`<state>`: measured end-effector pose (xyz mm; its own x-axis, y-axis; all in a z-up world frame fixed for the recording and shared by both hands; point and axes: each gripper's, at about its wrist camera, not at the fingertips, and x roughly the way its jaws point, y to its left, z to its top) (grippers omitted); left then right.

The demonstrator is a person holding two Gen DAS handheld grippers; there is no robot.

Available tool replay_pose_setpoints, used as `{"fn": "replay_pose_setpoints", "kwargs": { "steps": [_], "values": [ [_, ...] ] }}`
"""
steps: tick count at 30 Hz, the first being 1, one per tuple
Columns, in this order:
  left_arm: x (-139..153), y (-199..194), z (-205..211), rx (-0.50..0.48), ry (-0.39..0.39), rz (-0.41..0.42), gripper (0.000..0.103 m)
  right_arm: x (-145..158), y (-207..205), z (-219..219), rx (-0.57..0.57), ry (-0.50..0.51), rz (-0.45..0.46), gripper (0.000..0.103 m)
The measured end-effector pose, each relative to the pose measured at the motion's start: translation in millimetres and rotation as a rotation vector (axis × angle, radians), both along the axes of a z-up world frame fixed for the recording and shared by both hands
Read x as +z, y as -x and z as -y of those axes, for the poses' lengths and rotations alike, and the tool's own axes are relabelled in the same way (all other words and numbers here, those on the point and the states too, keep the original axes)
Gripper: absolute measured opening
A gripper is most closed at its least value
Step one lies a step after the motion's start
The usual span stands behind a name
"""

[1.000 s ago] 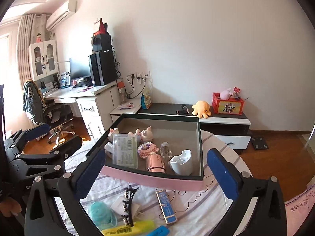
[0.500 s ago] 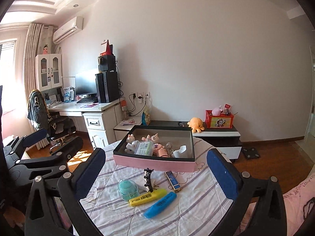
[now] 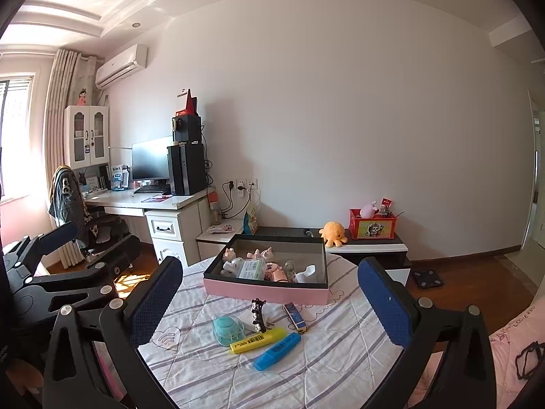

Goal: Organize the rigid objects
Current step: 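Withdraw both tools from the pink box back toward the remaining items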

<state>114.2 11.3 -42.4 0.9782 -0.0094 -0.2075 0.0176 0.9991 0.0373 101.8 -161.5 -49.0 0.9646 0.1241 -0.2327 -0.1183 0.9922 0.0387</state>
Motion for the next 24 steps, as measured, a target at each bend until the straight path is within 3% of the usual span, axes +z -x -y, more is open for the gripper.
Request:
{"fn": "replay_pose_setpoints", "kwargs": {
  "steps": [15, 24],
  "values": [
    [-2, -3, 3, 0.0, -0.007, -0.01, 0.103, -8, -3, 0, -0.007, -0.005, -0.017, 0.103],
    [-28, -35, 5, -0.008, -0.021, -0.091, 0.103, -29, -27, 4, -0.017, -0.013, -0.095, 0.103]
  ]
}}
